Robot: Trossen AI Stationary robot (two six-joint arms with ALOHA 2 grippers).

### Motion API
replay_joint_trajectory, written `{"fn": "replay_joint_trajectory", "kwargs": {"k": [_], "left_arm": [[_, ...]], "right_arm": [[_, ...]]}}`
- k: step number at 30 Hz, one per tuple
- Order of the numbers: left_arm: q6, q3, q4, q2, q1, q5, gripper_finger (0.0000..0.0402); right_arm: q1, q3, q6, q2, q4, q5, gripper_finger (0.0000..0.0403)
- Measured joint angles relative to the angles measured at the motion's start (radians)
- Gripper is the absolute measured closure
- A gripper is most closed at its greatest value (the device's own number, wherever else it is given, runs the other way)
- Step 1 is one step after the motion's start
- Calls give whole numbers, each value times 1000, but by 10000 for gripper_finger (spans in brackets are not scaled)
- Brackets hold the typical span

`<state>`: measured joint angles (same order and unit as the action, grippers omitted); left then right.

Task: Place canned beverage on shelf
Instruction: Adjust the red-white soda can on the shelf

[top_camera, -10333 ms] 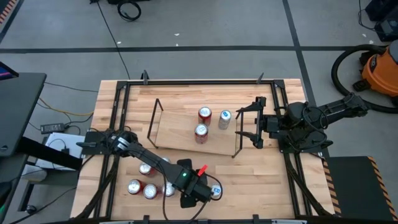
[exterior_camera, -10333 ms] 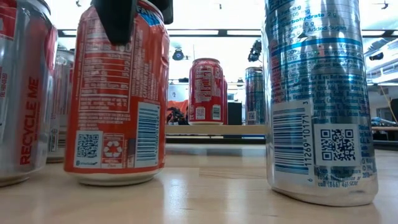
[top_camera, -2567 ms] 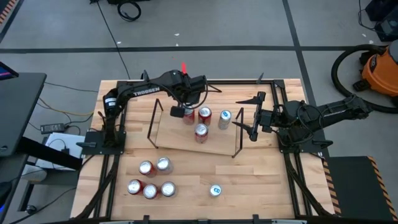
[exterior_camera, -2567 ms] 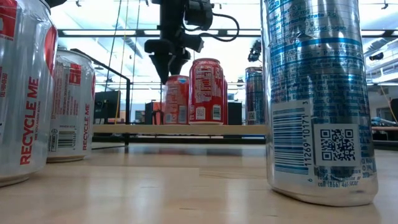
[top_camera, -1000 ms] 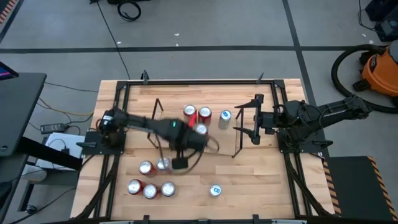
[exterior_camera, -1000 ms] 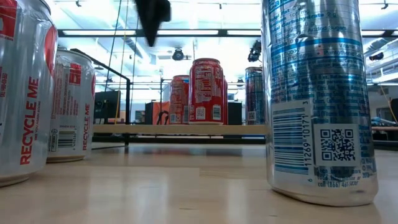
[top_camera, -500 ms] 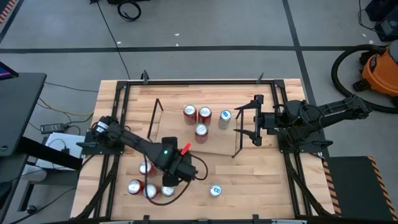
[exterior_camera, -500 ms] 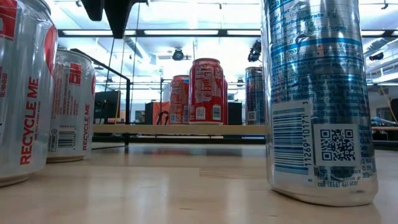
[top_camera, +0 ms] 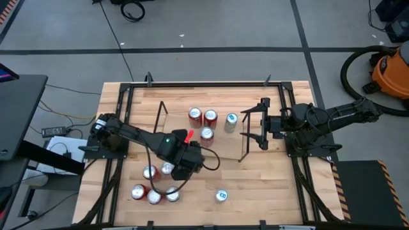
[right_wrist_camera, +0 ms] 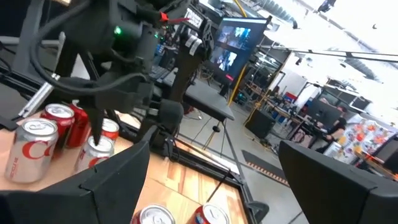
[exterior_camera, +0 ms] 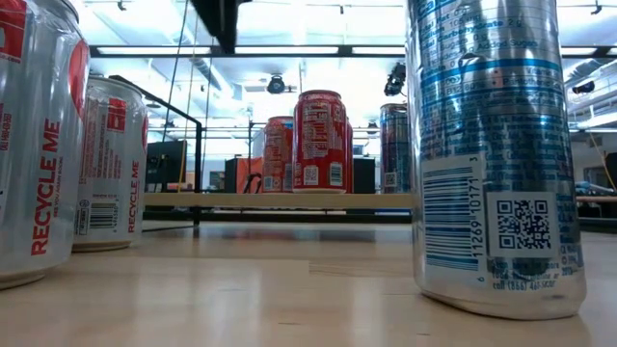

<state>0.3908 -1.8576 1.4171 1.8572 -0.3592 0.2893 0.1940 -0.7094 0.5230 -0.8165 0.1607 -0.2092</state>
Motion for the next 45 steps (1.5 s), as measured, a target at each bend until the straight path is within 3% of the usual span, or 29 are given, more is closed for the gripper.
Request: {"fn": "replay_joint_trajectory", "kwargs": {"k": [9,28,33,38,45], "left_arm": [[-96,0,-171,0,-5,-5,111],[-121,2,-220,1,-24,55,112],[-179,144,-403,-11,-25,50,112],[-185,261,-408,-50,14,2,112],[-165,325,-435,-172,66,-10,112]], "right_arm": [[0,0,0,0,-11,-8,34],[0,0,-4,0,-10,-7,34],[0,0,-4,0,-7,-7,34],[0,0,-3,0,-4,-7,34],[0,0,1,0,-4,-7,34]]}}
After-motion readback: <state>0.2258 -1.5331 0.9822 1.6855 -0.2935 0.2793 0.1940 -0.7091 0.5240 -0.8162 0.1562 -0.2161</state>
